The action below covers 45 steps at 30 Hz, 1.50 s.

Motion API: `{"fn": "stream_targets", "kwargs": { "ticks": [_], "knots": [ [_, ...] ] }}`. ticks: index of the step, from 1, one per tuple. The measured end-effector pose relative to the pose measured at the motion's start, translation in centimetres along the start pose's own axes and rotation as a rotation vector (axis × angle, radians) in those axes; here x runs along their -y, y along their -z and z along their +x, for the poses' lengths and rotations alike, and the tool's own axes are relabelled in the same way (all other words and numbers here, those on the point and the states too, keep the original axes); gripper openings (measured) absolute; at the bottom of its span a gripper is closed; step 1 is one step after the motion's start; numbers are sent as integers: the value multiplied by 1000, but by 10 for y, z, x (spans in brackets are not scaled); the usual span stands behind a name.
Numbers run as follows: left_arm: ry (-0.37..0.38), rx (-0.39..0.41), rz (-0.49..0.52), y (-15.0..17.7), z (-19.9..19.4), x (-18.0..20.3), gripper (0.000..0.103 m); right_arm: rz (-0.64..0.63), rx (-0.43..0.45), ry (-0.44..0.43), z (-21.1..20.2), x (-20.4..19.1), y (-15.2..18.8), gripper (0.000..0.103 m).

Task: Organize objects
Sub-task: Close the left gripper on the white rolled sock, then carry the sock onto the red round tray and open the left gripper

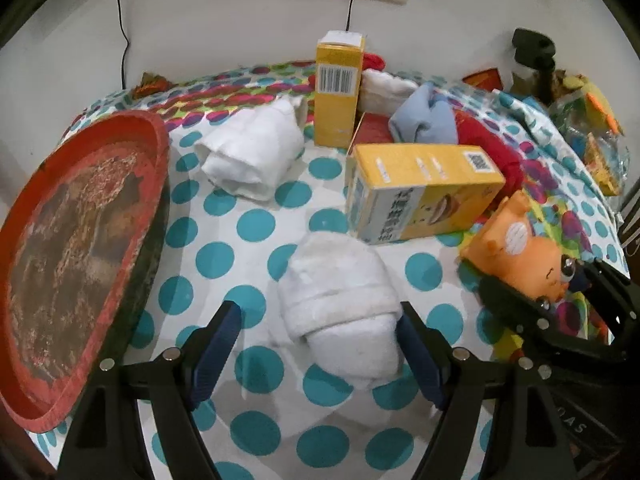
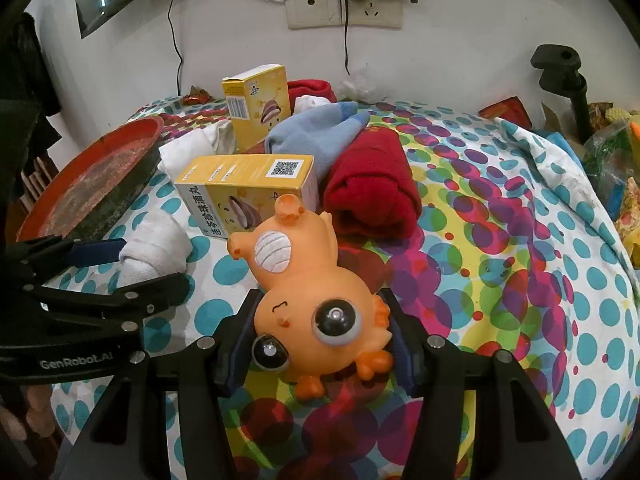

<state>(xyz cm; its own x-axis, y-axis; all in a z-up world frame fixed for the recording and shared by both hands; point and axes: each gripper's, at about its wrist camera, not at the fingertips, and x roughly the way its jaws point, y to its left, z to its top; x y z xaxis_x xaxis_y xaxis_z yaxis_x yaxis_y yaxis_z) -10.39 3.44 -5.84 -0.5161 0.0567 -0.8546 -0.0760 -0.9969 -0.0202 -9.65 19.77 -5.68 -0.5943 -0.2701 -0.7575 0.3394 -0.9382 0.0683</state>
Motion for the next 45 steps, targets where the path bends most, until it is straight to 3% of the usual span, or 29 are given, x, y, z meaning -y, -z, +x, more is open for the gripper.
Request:
{"fn": "stream_targets", "kwargs": {
  "ticks": [2,5,7,24,32,45],
  "knots": [
    [0,7,10,1,0,1,75,0,0,0,0,0,0,55],
    [22,24,36,1,-3,4,50,-3,-1,5,0,1,0,55],
    [14,31,67,2,-5,8,47,-8,-4,12,1,-1,0,55],
    [-3,17,151,27,-26,-6,46,-25,-13,40,3,-7,-1,55],
    [21,25,108,31,-52,-39,46,-38,-17,59,3,-9,-2,55],
    [-82,77,32,20,-82,-109,46,-38,-17,61,3,-9,-2,55]
  ]
}}
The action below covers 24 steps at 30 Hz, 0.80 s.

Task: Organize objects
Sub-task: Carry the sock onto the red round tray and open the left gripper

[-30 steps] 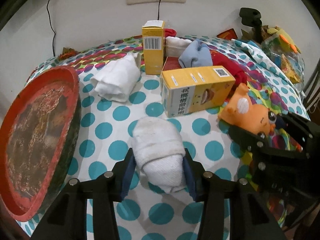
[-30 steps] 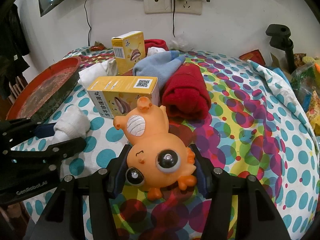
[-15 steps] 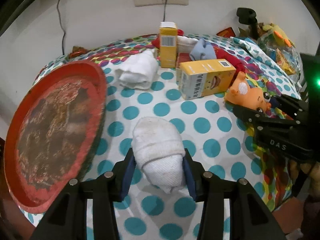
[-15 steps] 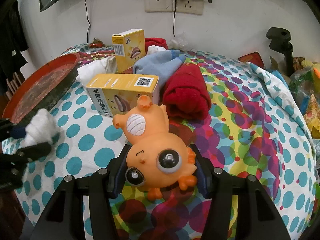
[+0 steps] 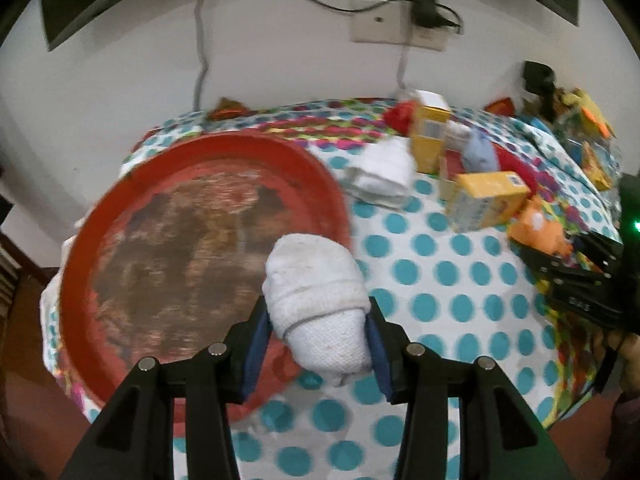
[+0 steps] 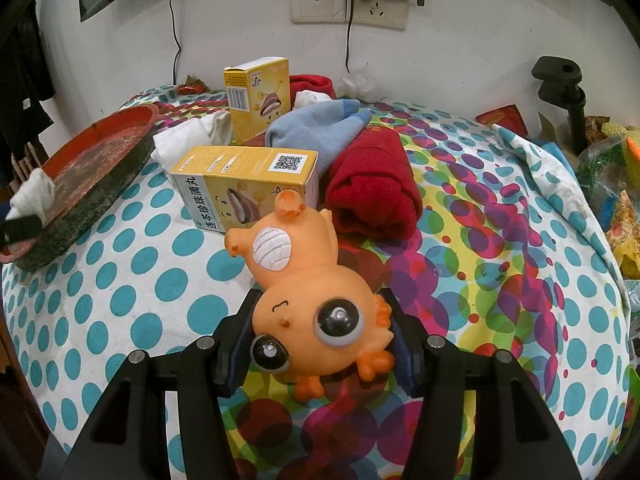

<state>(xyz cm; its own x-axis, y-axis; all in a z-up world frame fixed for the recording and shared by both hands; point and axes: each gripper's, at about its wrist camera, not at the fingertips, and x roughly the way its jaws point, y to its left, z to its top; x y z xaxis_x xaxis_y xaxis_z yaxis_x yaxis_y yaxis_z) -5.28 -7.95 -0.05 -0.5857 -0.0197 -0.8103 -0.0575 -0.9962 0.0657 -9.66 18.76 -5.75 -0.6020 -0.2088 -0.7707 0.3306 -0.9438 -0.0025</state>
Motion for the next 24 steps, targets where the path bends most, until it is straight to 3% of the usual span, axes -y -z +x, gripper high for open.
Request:
{"fn": "stream_targets", "kwargs": {
  "ticks": [7,24],
  "knots": [
    [-77,-22,-67,4,6,-47,46,0,0,1,0,-1,0,55],
    [-157,-110,-241,22,39,-161,46,3,-3,14,1,2,0,58]
  ]
}}
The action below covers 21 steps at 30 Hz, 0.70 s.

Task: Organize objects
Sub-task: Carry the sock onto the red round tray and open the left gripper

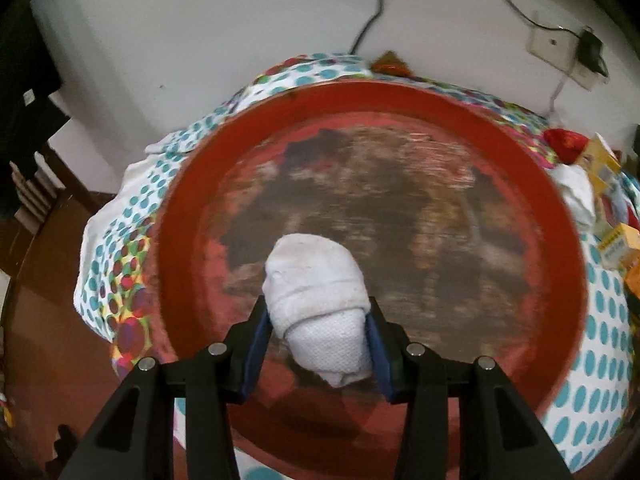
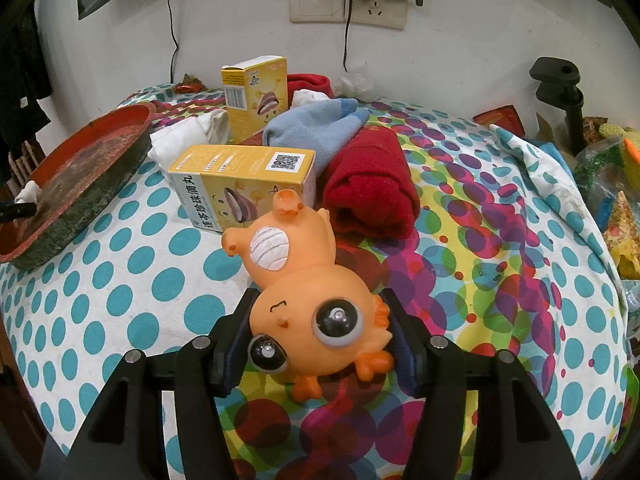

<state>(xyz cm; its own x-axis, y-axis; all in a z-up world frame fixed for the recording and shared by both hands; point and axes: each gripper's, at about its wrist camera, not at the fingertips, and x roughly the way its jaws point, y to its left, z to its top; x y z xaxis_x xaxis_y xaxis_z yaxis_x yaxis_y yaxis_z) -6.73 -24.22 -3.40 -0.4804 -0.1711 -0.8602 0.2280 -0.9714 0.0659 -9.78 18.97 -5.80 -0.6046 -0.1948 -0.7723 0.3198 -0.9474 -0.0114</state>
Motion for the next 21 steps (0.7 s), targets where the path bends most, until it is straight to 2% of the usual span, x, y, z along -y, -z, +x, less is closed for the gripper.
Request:
{"fn": "stream_targets", "kwargs": {
  "ticks": [7,21],
  "knots": [
    [-41,1,-19,-4,9,-25,46,5,-4,11,1,-1,-1,59],
    [-97,26,57,-6,17,-26,46,6,-5,14,1,0,-1,62]
  ]
}}
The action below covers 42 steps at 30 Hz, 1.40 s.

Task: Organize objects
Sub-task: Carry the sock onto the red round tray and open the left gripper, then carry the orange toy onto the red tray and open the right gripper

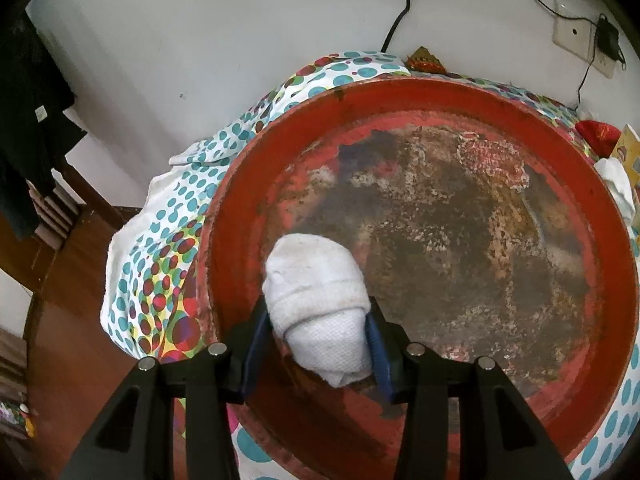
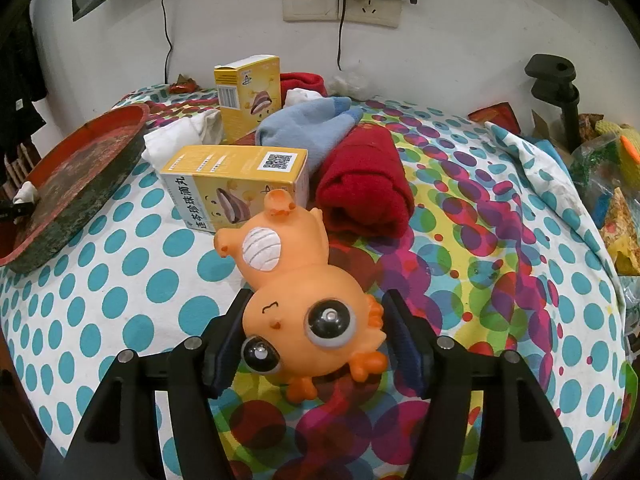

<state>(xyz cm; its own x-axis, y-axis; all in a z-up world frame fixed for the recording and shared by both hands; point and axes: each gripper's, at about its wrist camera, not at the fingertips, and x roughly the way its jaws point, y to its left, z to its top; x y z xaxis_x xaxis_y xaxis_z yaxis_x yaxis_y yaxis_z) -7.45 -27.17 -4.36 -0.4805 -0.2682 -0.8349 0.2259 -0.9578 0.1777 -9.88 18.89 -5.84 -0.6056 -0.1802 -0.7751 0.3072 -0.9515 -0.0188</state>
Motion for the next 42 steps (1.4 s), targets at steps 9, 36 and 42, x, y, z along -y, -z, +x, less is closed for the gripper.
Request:
{"fn": "stream_targets", "kwargs": {
  "ticks": [9,36,42],
  "knots": [
    [-27,42,26,2,-6,6,59,1,0,-1,0,-1,0,65],
    [128,129,-102,66,-87,14,60,3,3,-3,0,2,1,61],
    [123,110,-152,80,-90,5,65,-36,18,30,-3,-8,3,53]
  ]
}}
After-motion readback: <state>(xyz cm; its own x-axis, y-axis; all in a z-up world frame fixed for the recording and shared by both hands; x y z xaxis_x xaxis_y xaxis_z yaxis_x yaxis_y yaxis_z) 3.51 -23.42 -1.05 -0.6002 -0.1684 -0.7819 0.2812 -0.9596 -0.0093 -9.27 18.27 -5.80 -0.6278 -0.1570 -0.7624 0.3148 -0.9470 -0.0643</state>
